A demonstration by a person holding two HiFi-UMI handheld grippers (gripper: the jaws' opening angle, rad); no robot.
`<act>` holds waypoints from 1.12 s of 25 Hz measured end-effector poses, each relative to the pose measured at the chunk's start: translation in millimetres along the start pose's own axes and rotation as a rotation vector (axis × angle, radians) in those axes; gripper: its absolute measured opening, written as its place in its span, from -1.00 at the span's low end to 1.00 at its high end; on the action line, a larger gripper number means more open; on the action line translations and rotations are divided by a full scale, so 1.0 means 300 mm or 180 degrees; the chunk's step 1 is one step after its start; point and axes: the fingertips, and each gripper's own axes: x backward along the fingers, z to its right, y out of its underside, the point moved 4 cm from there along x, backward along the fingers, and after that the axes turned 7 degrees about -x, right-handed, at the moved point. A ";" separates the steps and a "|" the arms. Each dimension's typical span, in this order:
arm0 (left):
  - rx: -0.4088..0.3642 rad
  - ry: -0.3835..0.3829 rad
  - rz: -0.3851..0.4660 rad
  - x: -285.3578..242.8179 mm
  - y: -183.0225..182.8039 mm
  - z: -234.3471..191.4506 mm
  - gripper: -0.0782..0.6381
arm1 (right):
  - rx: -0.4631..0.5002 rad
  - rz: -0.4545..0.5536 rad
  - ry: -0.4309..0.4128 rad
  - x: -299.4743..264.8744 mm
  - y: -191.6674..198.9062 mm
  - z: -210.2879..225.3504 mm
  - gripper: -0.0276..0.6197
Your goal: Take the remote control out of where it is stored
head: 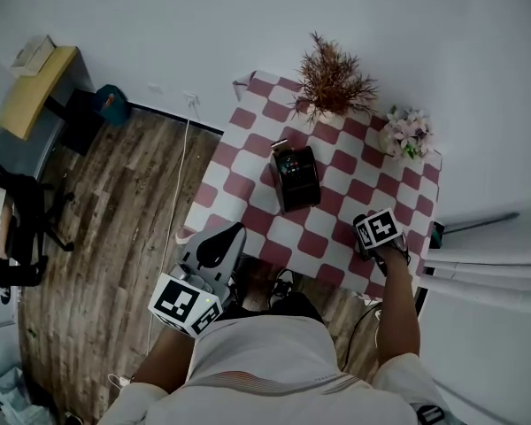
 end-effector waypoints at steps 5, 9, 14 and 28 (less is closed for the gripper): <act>0.0039 -0.0105 0.0008 0.021 0.011 -0.006 -0.77 | 0.0175 -0.0253 -0.0054 -0.091 -0.023 -0.021 -0.30; 0.0070 -0.0157 0.0022 0.034 0.020 -0.011 -0.77 | 0.0241 -0.0267 -0.0043 -0.118 -0.019 -0.032 -0.30; 0.0098 -0.0172 0.0020 0.038 0.022 -0.015 -0.77 | 0.0294 -0.0193 -0.0094 -0.126 -0.007 -0.046 -0.29; 0.0055 -0.0019 0.0143 0.012 -0.060 -0.039 -0.77 | -0.0741 0.2641 -0.0679 0.421 -0.138 -0.190 -0.55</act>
